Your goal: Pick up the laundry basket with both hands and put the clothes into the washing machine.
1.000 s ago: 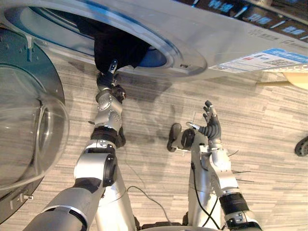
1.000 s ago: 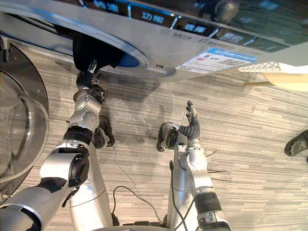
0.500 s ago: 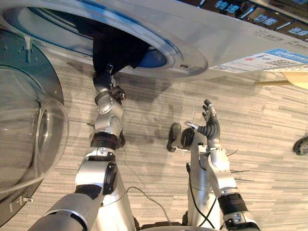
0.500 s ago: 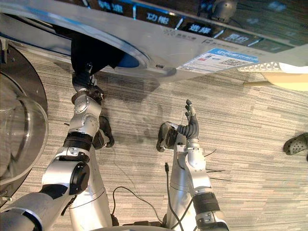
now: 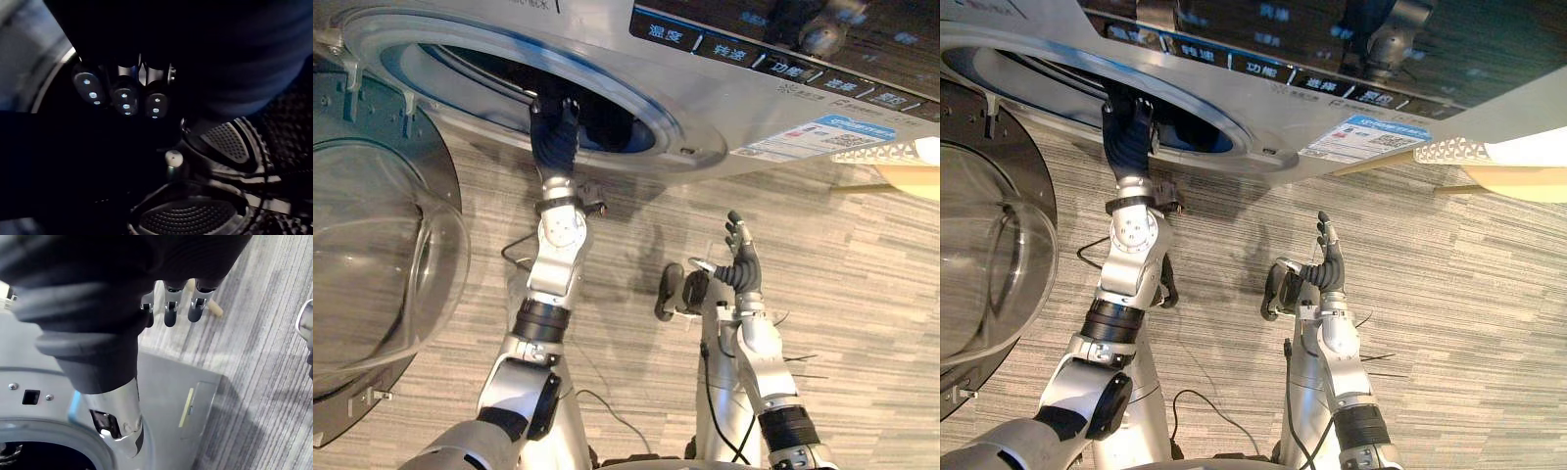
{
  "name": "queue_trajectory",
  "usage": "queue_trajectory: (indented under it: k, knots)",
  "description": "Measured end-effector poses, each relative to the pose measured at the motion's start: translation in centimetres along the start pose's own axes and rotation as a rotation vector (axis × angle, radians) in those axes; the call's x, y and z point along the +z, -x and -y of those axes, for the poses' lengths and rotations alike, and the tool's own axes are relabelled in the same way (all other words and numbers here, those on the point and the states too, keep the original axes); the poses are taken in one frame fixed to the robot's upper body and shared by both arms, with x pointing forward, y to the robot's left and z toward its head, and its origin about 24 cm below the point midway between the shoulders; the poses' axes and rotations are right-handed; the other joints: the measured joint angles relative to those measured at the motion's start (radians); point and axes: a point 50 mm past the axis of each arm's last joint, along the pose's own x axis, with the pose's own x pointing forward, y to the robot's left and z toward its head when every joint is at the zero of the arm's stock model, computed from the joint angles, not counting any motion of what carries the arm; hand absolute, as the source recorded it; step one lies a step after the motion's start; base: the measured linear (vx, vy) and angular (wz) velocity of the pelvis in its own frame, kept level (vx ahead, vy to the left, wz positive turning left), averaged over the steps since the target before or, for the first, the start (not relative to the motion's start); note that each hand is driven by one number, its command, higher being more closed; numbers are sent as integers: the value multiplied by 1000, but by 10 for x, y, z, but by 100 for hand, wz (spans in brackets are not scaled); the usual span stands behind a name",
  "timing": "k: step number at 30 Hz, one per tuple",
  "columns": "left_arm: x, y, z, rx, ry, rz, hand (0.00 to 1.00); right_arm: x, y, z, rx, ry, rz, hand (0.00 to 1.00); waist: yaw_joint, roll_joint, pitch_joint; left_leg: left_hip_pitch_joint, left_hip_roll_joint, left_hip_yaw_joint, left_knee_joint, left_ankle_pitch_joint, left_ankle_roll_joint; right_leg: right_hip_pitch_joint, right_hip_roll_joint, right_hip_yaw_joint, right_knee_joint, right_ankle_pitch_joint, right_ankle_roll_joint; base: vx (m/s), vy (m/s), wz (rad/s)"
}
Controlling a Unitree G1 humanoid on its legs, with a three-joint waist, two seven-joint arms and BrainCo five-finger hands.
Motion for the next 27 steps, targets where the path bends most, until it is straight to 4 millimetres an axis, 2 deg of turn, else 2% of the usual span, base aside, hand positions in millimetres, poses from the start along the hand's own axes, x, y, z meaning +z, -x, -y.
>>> queue_trajectory:
  k: [1,5,8,9,13,18,24,27]
  knots:
    - [12,-19,0,-12,-68,56,100,1,0,0,1,-2,7,0,-4,0,0,-2,1,-2,3,0,0,0,1,-1,0,1,-1,5,-24,-4]
    - [40,-65,-9,11,-265,154,100,5,-1,1,15,-30,40,0,-25,-3,-2,-22,19,0,21,-5,8,-16,16,1,-4,12,2,7,-11,-15]
    - [45,-81,-18,32,-402,156,100,12,-2,2,25,-53,74,0,-27,-4,-2,-41,41,16,34,-11,18,-48,38,20,-10,33,10,8,-7,-31]
    - [44,-84,-21,37,-440,149,0,12,-2,3,23,-59,80,0,-30,-4,-2,-45,46,19,40,-13,21,-54,41,21,-10,37,10,10,1,-34]
    - [35,-88,-29,42,-556,106,0,12,0,5,10,-89,81,0,-54,-4,-2,-53,53,22,50,-18,29,-59,46,24,-17,50,18,6,-3,-10]
    - [33,-95,-35,3,-657,69,0,9,3,8,22,-100,71,0,-50,-4,-2,-56,53,34,47,-19,32,-66,49,37,-31,65,27,-4,-12,-5]
    - [21,-95,-29,-160,-853,11,0,8,3,10,61,-143,68,0,-49,-4,-2,-58,43,37,45,-18,35,-65,37,37,-31,66,28,15,-25,4]
    - [20,-94,-26,-185,-913,26,0,8,3,11,66,-149,66,0,-49,-4,-2,-56,35,34,43,-15,40,-60,32,37,-30,66,28,10,-33,8]
